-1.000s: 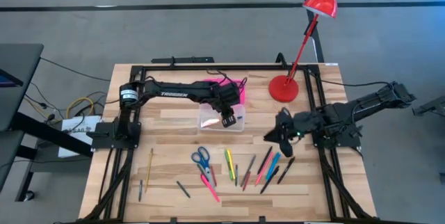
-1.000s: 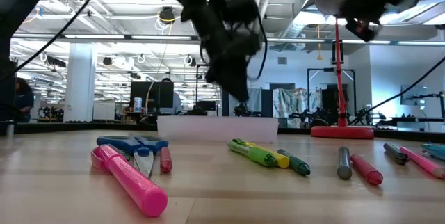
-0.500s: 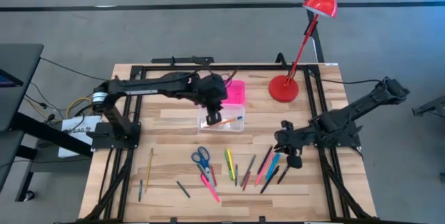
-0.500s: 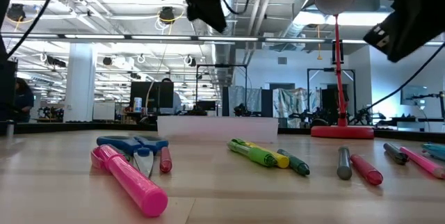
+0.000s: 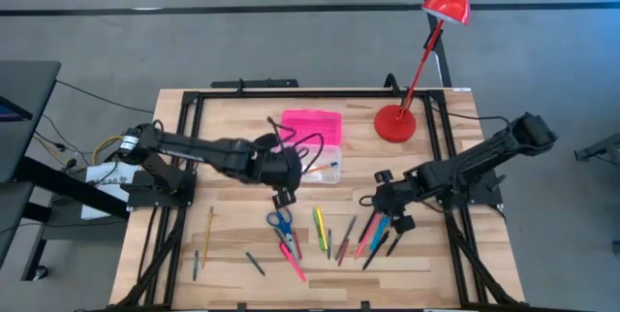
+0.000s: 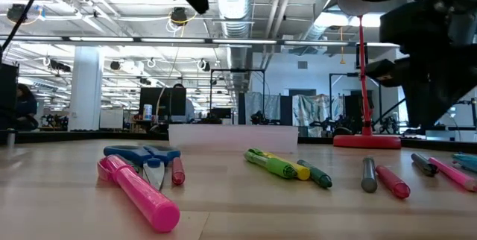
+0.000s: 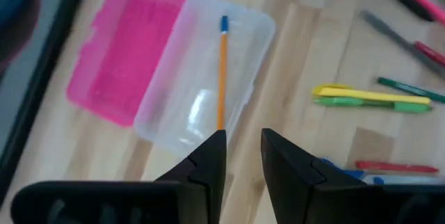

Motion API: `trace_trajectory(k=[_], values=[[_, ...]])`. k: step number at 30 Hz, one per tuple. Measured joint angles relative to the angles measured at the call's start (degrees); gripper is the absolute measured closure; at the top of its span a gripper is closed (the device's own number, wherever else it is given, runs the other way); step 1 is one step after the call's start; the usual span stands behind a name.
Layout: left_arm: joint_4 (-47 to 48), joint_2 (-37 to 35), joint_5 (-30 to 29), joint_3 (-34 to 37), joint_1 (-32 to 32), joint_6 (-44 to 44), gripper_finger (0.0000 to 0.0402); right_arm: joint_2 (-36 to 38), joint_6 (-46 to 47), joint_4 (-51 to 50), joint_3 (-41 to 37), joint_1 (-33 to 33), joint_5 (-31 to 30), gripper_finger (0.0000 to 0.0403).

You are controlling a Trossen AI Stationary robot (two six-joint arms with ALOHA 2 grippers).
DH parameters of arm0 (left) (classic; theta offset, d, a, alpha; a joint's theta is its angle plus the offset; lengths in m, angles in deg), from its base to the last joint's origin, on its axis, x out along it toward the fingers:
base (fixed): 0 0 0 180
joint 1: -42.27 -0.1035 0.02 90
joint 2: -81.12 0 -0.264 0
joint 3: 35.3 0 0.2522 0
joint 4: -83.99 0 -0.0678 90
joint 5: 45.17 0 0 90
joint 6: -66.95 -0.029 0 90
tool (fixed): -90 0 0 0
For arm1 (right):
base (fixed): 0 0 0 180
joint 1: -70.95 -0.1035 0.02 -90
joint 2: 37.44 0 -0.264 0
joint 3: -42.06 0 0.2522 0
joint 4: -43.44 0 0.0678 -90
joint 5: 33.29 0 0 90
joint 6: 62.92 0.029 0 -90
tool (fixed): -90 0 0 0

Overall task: Pick & place school supplies into a supply box
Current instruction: Put the black pen into the pink supply box

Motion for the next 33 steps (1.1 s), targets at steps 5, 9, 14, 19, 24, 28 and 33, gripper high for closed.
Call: trace_trajectory(k=[5, 9, 14, 19, 24, 28, 33], values=[[6.85, 0.00, -5.97, 0.01, 4.14, 10.94, 0.0316, -3.24, -4.88, 3.67, 0.00, -0.99, 0.15, 0.0351], [10.03, 0.02, -8.13, 0.02, 6.49, 18.06, 0.0316, -4.89, -6.44, 6.26, 0.00, -0.92, 0.24, 0.0351], [10.84, 0.02, -9.59, 0.02, 8.13, 22.87, 0.0316, -6.95, -9.38, 8.09, 0.00, -0.88, 1.52, 0.0341], [10.84, 0.02, -9.84, 0.02, 9.08, 26.21, 0.0316, -9.29, -10.85, 8.29, 0.01, -0.99, 3.10, 0.0319], [10.87, 0.02, -10.90, 0.02, 10.25, 28.48, 0.0316, -10.21, -10.74, 9.10, 0.13, -0.83, 3.06, 0.0299], [10.87, 0.02, -10.96, 0.02, 10.83, 29.04, 0.0316, -10.25, -10.72, 9.76, 0.11, -0.83, 2.97, 0.0292], [10.89, 0.02, -11.41, 0.02, 10.96, 29.02, 0.0316, -10.28, -10.67, 9.54, 0.15, -0.55, 2.97, 0.0292]])
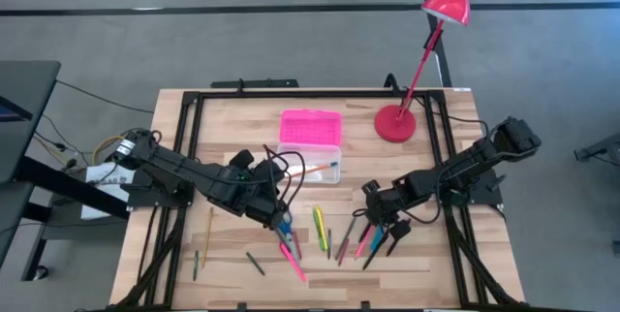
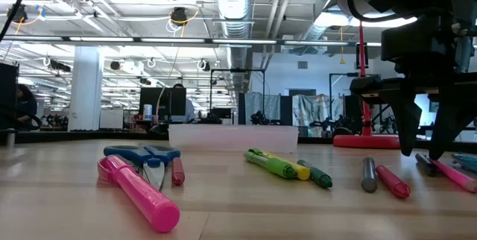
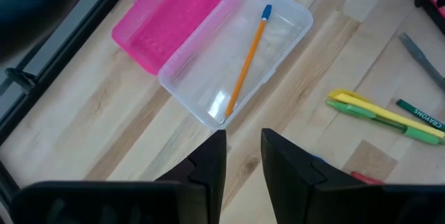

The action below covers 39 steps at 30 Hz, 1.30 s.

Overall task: Pick & place school supplies into a supply box
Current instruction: Put the black pen into the pink supply box

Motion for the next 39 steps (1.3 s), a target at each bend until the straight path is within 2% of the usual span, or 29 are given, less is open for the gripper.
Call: trace_trajectory(k=[5, 25, 39], values=[[1.03, 0.02, -0.09, 0.00, 0.00, -0.09, 0.0316, 0.00, 3.30, -0.46, 0.02, 2.22, 0.20, 0.0299], [1.57, 0.04, -1.43, 0.00, 0.28, -0.31, 0.0316, 0.09, 4.45, -4.87, 0.14, 7.97, 1.33, 0.0306], [1.47, 0.07, -1.50, 0.00, 0.26, -0.20, 0.0316, -0.04, -6.08, -5.70, 0.96, 7.92, 1.37, 0.0306]])
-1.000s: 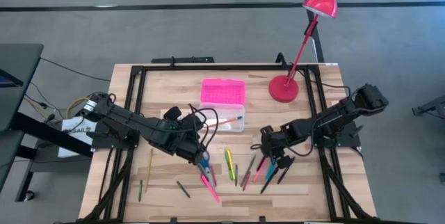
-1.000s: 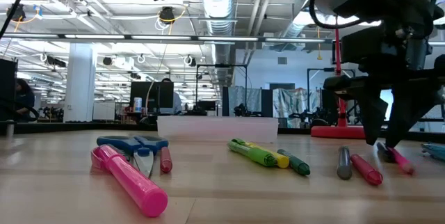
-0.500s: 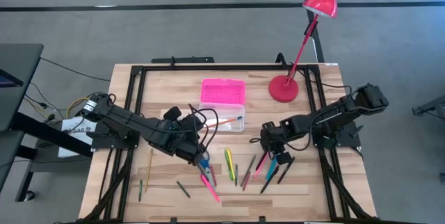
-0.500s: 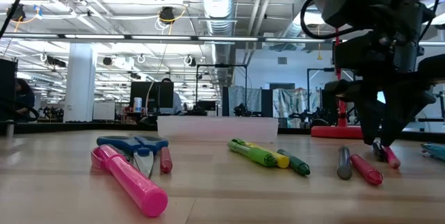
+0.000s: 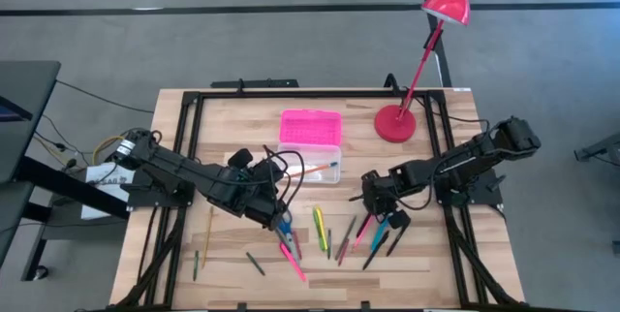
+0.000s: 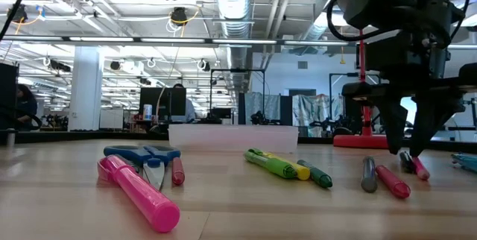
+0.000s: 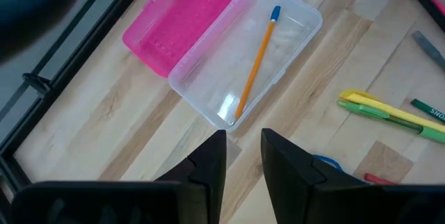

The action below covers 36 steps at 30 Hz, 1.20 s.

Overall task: Pick & place school supplies into a supply box
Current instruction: Put the black pen into the pink supply box

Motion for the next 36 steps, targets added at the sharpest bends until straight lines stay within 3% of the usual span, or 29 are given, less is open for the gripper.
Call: trace_trajectory(k=[36], values=[[-0.03, 0.00, 0.00, 0.02, 0.04, -0.11, 0.0316, -0.16, -1.14, 0.02, 1.87, -1.33, 1.83, 0.0306]])
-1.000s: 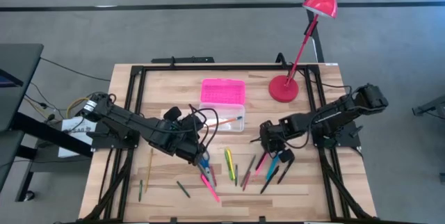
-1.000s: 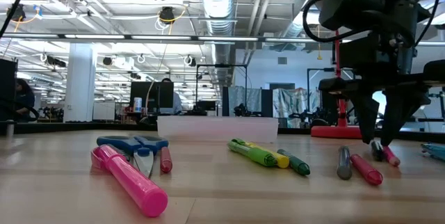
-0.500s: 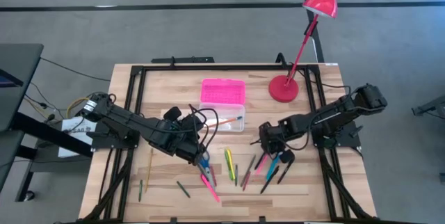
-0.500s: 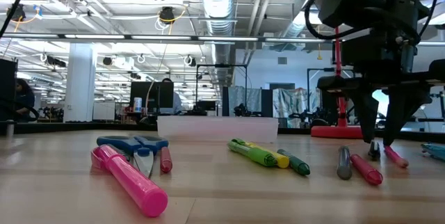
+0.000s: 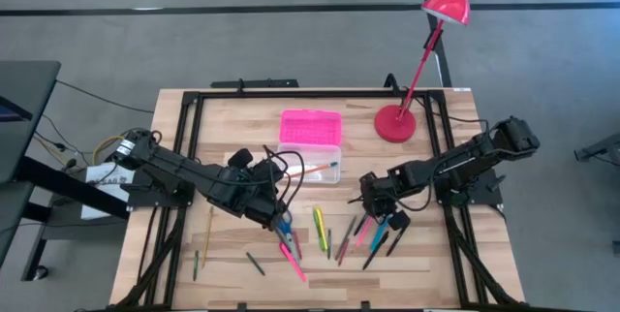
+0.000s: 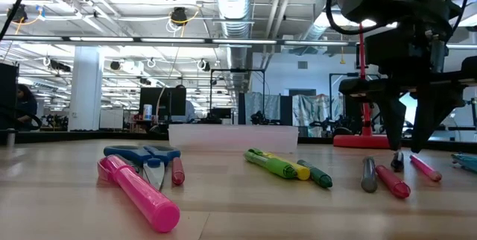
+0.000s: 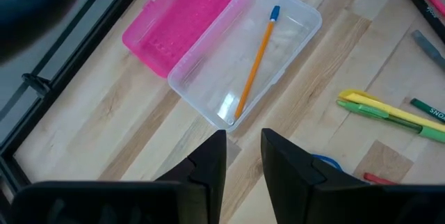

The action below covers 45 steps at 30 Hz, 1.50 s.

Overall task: Pick & place school supplies into a supply box
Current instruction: Put the black pen into the pink supply box

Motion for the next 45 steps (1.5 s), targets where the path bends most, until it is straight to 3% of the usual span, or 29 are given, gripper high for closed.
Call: trace_trajectory(k=[9, 18, 30, 36, 45], values=[[0.02, 0.00, -0.13, 0.01, 0.00, -0.81, 0.0316, -0.95, -0.70, 2.00, 0.08, -0.21, 0.01, 0.0306], [0.67, 0.39, 0.07, 0.03, 0.02, -0.35, 0.0316, -6.60, -1.36, 1.30, 1.87, -0.15, 0.59, 0.0307], [0.94, 0.50, -1.15, 0.03, 0.00, -0.13, 0.0316, -7.73, 6.08, -3.46, 3.44, 3.46, 1.07, 0.0393], [1.08, 0.50, -1.49, 0.03, 0.00, -1.32, 0.0316, -6.93, 6.21, -7.03, 3.31, 3.50, -0.25, 0.0379], [2.35, 0.42, -1.62, 1.38, 0.11, -1.44, 0.0316, -4.92, 9.53, -13.13, 3.02, 4.74, -1.02, 0.0393]])
